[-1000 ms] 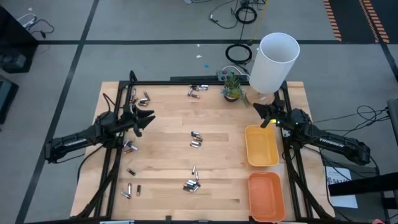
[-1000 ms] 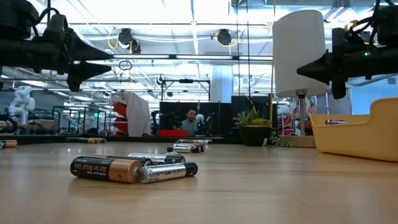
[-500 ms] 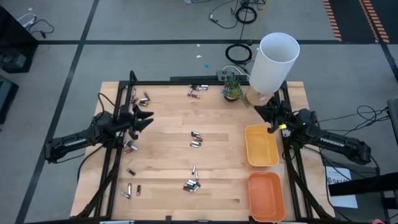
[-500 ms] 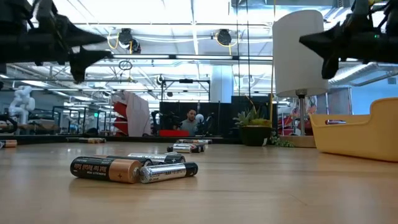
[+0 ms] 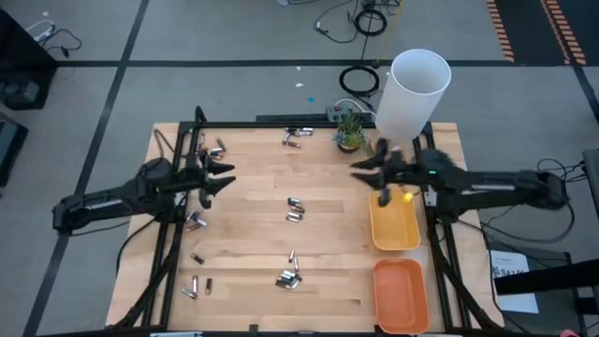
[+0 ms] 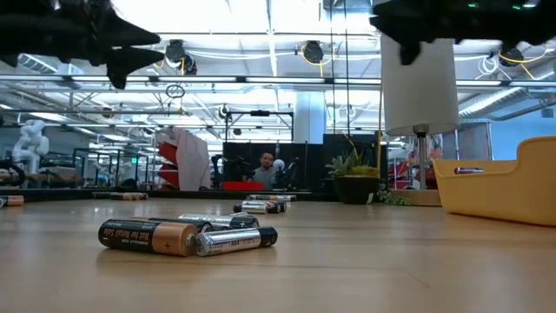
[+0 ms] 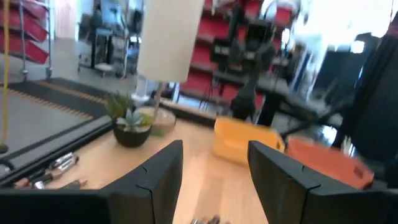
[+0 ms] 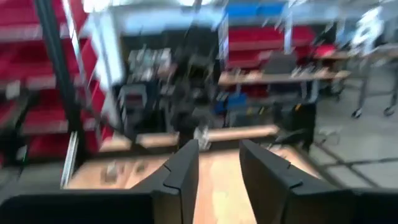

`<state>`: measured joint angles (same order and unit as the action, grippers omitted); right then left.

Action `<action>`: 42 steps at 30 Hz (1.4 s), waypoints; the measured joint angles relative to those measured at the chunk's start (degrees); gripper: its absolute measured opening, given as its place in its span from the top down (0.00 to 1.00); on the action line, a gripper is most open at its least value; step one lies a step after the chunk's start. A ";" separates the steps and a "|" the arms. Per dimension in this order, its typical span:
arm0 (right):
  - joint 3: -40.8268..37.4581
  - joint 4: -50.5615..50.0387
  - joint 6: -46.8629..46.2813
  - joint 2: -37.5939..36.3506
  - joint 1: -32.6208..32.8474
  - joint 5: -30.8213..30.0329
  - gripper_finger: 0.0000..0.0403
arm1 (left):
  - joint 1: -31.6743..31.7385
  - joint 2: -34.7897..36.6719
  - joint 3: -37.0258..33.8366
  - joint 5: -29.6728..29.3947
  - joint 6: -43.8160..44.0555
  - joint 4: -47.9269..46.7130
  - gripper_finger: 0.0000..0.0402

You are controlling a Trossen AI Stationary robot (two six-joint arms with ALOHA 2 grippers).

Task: Sort batteries
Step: Put the brown battery into the yellow bin

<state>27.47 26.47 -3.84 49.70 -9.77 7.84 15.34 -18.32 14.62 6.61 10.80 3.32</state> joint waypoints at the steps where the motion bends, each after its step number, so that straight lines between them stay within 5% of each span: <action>1: 1.96 -0.71 0.95 3.36 1.14 0.02 0.71 | -0.38 -1.77 0.75 0.47 -1.02 -0.88 0.52; 11: 21.27 -14.46 5.59 31.43 8.73 -1.21 0.71 | -4.73 -14.83 7.39 3.86 -4.53 -3.22 0.52; 17: 31.50 -24.76 6.06 44.90 9.50 -11.44 0.71 | -5.35 -18.14 7.38 -1.45 -7.22 -5.73 0.52; 21: 37.26 -32.49 4.81 51.48 9.38 -12.43 0.71 | -5.81 -19.07 7.36 -2.27 -9.28 -1.01 0.52; 30: 39.40 -37.37 -1.03 58.97 9.34 -12.28 0.71 | -5.99 -19.11 7.36 -3.91 -20.39 12.25 0.52; 42: 39.38 -37.80 -5.50 59.62 9.23 -16.37 0.71 | -5.99 -19.17 7.36 -3.91 -20.78 10.02 0.52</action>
<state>66.85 -11.33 -9.34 109.32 -0.54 -8.54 9.34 -37.50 21.98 2.70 -9.98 13.34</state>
